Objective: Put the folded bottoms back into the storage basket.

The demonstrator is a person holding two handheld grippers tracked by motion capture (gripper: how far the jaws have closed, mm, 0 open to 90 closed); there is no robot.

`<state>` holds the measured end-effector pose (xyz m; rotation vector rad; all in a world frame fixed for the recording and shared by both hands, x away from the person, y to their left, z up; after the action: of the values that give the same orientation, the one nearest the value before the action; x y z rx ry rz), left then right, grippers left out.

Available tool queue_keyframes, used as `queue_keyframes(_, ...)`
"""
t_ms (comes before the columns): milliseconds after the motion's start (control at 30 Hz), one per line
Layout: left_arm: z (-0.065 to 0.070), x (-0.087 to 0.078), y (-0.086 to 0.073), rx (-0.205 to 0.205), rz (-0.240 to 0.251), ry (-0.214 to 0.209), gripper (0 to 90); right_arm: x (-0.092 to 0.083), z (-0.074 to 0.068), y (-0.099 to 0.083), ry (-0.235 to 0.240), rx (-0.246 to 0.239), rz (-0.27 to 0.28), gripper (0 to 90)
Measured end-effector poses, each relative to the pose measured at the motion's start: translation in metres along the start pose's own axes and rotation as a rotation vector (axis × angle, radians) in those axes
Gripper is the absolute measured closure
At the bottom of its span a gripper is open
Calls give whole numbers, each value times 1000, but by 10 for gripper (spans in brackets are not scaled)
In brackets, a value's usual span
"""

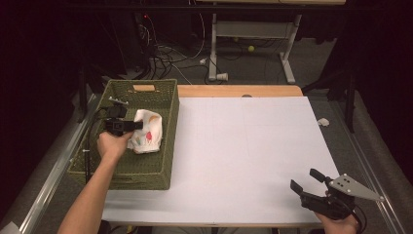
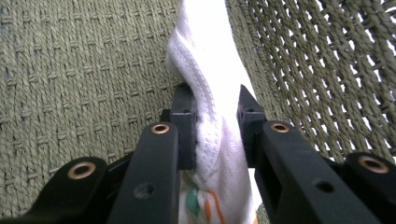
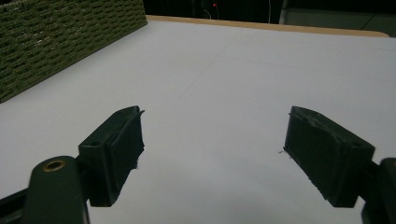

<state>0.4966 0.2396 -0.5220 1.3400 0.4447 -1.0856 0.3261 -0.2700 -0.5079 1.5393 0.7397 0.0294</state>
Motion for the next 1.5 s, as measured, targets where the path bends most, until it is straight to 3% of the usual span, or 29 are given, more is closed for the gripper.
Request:
queue_keyframes(367,-4,4,-3,-9,-22,17,590,0,0,0,1,0,-1,203)
queue_keyframes(700,-7,1,-1,7,-13,67,454,0,0,0,0,0,-1,203)
queue_keyframes(1500,-4,-13,2,28,29,63,403,1,0,0,0,0,-3,205)
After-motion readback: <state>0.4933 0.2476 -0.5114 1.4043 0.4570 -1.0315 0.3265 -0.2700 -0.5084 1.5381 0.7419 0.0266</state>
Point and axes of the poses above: each handheld gripper's, and its own axes: x roughly forward along the jaws, y roughly out of its top, z roughly to its right, the point moved 10 cm from there along x, roughly forward along the jaws, and after that the axes turned 4 degrees about x, right-handed, at the moved point
